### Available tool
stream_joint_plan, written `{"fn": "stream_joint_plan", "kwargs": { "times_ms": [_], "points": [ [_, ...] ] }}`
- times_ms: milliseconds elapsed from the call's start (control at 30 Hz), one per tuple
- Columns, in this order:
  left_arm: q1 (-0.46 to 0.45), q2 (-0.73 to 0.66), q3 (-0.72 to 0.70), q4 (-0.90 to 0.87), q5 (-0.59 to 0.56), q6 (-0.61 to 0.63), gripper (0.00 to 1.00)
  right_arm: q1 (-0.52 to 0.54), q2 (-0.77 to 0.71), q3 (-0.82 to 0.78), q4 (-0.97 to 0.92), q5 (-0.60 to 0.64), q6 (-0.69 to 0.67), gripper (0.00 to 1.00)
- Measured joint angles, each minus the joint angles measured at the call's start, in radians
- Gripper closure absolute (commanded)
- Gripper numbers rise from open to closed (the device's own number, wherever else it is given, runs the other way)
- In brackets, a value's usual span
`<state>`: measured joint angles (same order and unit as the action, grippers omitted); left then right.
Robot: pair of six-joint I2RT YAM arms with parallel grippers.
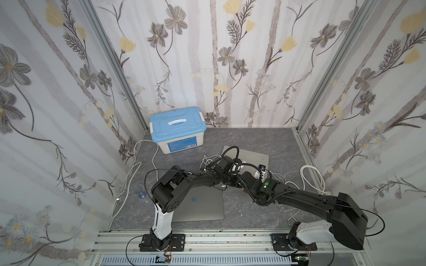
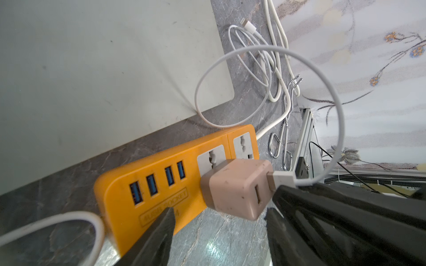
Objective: Unplug the laptop charger
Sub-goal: Remove the charging cable from the plug.
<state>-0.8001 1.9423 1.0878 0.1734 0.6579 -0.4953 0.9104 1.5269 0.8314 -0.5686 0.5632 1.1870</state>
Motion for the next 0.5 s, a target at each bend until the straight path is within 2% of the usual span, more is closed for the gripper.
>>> {"fn": "stream_joint_plan", "kwargs": {
  "times_ms": [167, 500],
  "points": [
    [0.001, 0.000, -0.005, 0.008, 0.002, 0.000, 0.33, 0.000, 0.002, 0.013, -0.002, 0.002, -0.005, 0.86],
    [0.001, -0.002, -0.010, 0.017, 0.003, 0.000, 0.33, 0.000, 0.014, 0.032, -0.010, 0.021, -0.007, 0.91]
  ]
}}
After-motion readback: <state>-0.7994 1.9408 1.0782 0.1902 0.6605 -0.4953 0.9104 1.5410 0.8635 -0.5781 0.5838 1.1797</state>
